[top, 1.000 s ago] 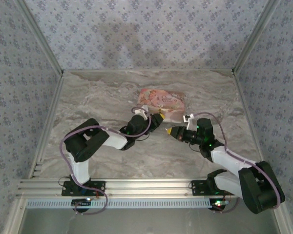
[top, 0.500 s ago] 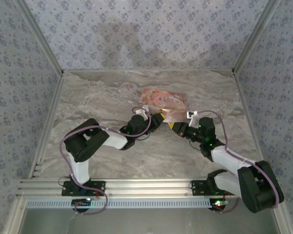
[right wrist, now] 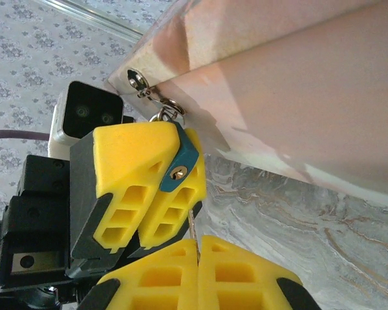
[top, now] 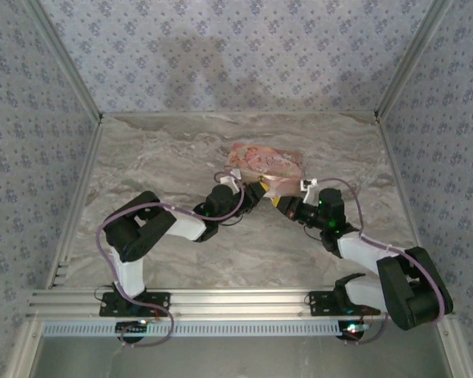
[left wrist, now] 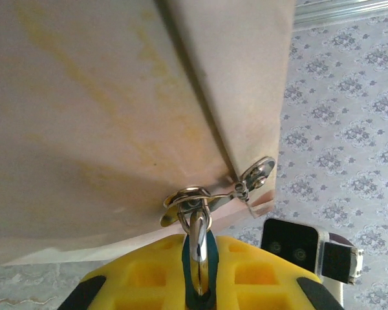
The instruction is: Unlock the padlock with the key
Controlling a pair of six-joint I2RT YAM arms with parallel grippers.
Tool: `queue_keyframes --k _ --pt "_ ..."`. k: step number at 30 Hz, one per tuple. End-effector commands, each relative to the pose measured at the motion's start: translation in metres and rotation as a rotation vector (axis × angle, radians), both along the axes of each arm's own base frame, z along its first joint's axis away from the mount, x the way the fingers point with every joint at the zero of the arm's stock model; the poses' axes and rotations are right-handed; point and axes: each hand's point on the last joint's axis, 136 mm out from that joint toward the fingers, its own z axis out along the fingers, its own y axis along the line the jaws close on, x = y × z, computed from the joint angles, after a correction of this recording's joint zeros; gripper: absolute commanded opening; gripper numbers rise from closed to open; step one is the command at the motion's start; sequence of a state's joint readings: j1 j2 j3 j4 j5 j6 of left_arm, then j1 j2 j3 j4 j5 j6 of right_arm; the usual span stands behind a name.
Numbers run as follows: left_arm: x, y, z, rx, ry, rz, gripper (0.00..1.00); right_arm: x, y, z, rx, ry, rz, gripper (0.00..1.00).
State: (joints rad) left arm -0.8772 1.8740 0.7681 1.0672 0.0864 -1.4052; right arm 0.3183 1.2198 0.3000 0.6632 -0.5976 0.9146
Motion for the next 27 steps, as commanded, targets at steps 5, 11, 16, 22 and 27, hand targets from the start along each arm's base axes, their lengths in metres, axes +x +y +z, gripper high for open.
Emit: queue_keyframes --k 5,11,16,22,27 --pt "0.001 -0.011 0.047 -0.129 -0.098 -0.026 0.00 0.013 0.004 0.023 0.047 -0.062 -0.011 0.00" --pt "0.000 -0.013 0.046 -0.135 -0.093 -0.031 0.00 0.017 0.005 0.027 0.052 -0.069 -0.018 0.00" --pt "-0.002 -0.014 0.045 -0.141 -0.094 -0.034 0.00 0.020 0.005 0.029 0.061 -0.068 -0.022 0.00" --pt "-0.002 -0.014 0.047 -0.149 -0.097 -0.034 0.00 0.023 0.007 0.030 0.066 -0.068 -0.020 0.00" --pt "-0.002 -0.016 0.048 -0.160 -0.099 -0.038 0.00 0.023 0.007 0.029 0.070 -0.066 -0.021 0.00"
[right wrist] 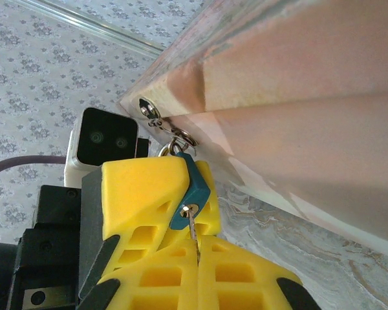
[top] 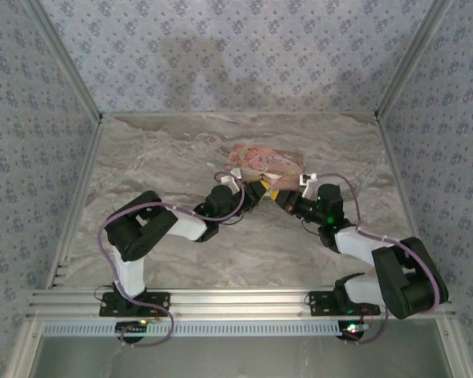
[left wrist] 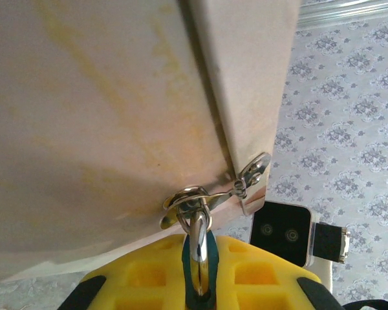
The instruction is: Unlock the padlock with the key
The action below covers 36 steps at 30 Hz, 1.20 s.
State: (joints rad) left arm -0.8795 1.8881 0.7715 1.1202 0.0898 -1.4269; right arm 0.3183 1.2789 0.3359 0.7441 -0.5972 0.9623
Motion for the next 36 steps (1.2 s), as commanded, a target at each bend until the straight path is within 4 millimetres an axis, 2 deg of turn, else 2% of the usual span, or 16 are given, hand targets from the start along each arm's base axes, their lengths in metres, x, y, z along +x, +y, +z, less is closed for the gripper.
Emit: queue_keyframes --k 1,8,14,20,26,33,36 --pt "-0.003 -0.014 0.042 -0.115 -0.092 -0.040 0.00 0.009 0.003 0.017 0.024 -0.047 -0.009 0.00" --pt "-0.005 -0.017 0.043 -0.126 -0.095 -0.054 0.00 0.010 0.006 0.025 0.063 -0.052 0.007 0.00" --pt "-0.010 -0.022 0.047 -0.145 -0.110 -0.080 0.00 0.023 -0.003 0.023 0.134 0.037 -0.043 0.00" --pt "-0.013 -0.025 0.052 -0.165 -0.125 -0.092 0.00 0.030 -0.002 0.014 0.221 0.196 -0.064 0.00" --pt "-0.017 -0.028 0.056 -0.183 -0.138 -0.110 0.00 0.033 -0.008 0.001 0.299 0.344 -0.121 0.00" --pt "-0.022 -0.032 0.063 -0.205 -0.157 -0.137 0.00 0.038 -0.006 -0.006 0.306 0.383 -0.121 0.00" --pt "-0.024 -0.034 0.070 -0.223 -0.172 -0.152 0.00 0.039 -0.008 -0.017 0.316 0.414 -0.143 0.00"
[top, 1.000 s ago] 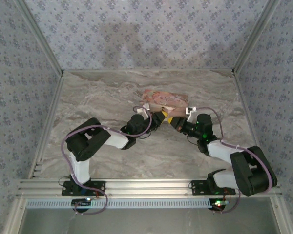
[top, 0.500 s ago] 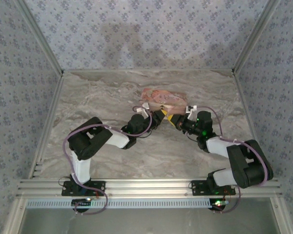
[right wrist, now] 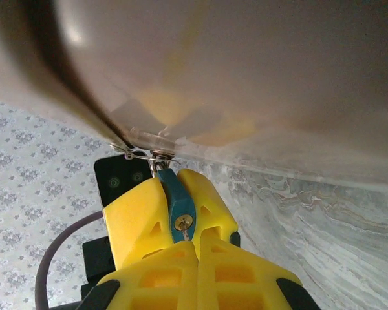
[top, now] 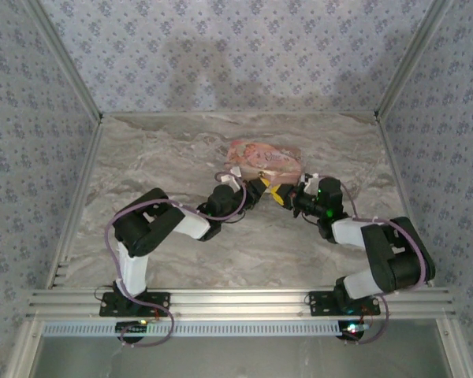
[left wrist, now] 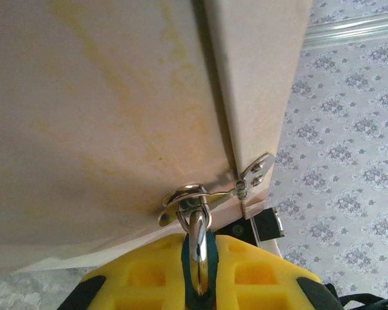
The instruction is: Unlock the padlock with the key
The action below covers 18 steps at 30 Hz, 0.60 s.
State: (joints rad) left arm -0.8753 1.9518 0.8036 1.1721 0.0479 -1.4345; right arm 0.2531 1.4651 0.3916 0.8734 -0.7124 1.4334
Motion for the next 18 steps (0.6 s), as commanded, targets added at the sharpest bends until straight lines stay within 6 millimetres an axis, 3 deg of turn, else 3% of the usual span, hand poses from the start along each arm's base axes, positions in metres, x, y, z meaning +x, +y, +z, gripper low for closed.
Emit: queue_keyframes --k 1,18 --pt "-0.038 -0.033 0.078 -0.204 -0.172 -0.202 0.00 0.018 -0.008 -0.009 0.013 0.047 -0.084 0.00" --pt "-0.049 -0.039 0.103 -0.261 -0.227 -0.266 0.00 0.026 -0.021 -0.025 -0.016 0.039 -0.083 0.00"
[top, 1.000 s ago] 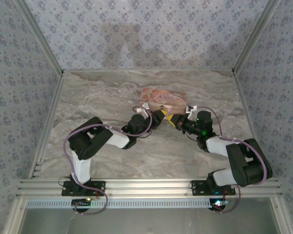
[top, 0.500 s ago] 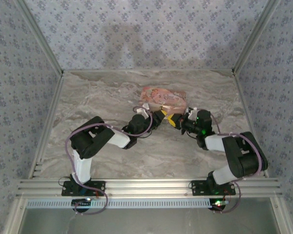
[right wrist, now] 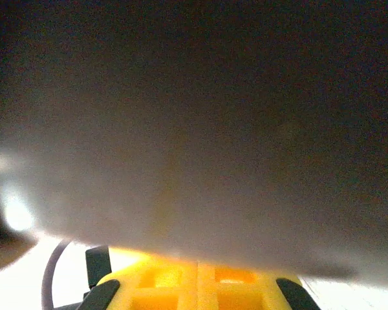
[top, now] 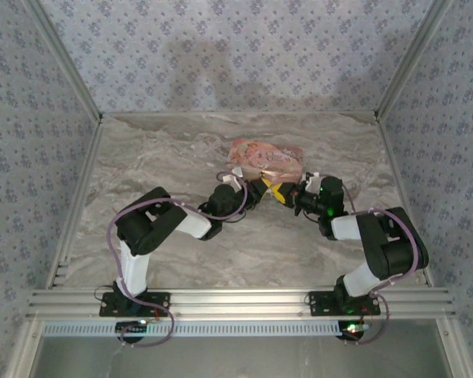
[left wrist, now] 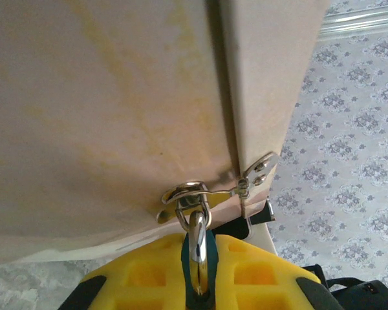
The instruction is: Unlock the padlock with the key
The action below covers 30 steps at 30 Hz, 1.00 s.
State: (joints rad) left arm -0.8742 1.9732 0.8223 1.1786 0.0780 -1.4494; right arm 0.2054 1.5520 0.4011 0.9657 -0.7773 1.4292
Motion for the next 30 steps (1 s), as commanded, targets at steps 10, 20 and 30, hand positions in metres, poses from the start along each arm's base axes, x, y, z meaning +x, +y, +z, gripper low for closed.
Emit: queue_keyframes --k 10,20,30 --pt "-0.052 -0.031 0.110 -0.256 -0.250 -0.243 0.00 0.024 -0.014 -0.006 -0.021 0.011 -0.093 0.00" --pt "-0.055 -0.032 0.118 -0.268 -0.261 -0.258 0.00 0.026 -0.017 -0.006 0.088 0.144 -0.112 0.00" --pt "-0.056 -0.031 0.121 -0.277 -0.255 -0.257 0.00 0.017 -0.013 -0.009 -0.208 -0.058 -0.015 0.00"
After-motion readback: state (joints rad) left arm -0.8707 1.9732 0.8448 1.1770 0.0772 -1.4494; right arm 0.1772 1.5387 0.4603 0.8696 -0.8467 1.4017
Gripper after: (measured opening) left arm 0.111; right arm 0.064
